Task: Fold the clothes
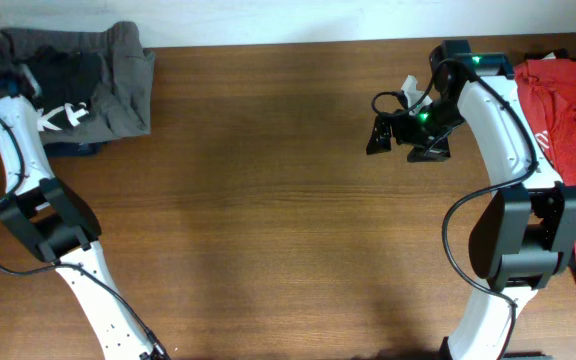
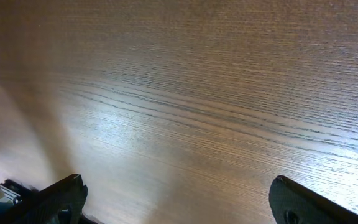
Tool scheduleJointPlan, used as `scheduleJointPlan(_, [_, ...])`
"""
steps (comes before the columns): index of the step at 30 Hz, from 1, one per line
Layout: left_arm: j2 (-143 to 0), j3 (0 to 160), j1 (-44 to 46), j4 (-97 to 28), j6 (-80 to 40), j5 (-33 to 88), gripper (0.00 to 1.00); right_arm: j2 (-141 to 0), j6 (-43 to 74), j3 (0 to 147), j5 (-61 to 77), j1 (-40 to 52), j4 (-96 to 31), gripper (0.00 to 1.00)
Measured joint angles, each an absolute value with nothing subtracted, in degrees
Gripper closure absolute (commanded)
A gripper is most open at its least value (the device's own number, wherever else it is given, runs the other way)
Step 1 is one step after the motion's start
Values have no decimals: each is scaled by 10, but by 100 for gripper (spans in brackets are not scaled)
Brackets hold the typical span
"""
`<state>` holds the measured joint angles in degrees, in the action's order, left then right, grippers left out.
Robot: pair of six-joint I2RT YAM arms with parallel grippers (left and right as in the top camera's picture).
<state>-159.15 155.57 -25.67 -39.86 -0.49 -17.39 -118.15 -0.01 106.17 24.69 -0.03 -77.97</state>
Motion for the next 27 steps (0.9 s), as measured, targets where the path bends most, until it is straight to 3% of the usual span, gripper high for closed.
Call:
scheduleJointPlan(2, [-1607,1556,-262,-401,-12,-174,77,-1181,0,1062,247,0,-780,1])
scheduleJointPlan(5, [-1613,1556,-266,-402,-21,-176,62,-1181,0,1062,247,0,-780,1])
scheduleJointPlan(7, [-1613,1557,-267,-400,-27,-179,59,-1181,0,1062,247,0,-780,1])
scheduleJointPlan(10, [-1613,1559,-267,-401,-30,-184,41,-1181,1,1062,247,0,-779,1])
scheduleJointPlan(14, [-1611,1576,-265,-408,-32,-187,26,-1181,10,1062,247,0,-776,1])
scheduleJointPlan(18, [-1584,1588,-251,-443,-34,-186,1,-1181,16,1062,247,0,-773,1])
scheduleJointPlan(27, [-1416,1611,-176,-557,-34,-169,1,-1160,46,1099,194,0,-789,1])
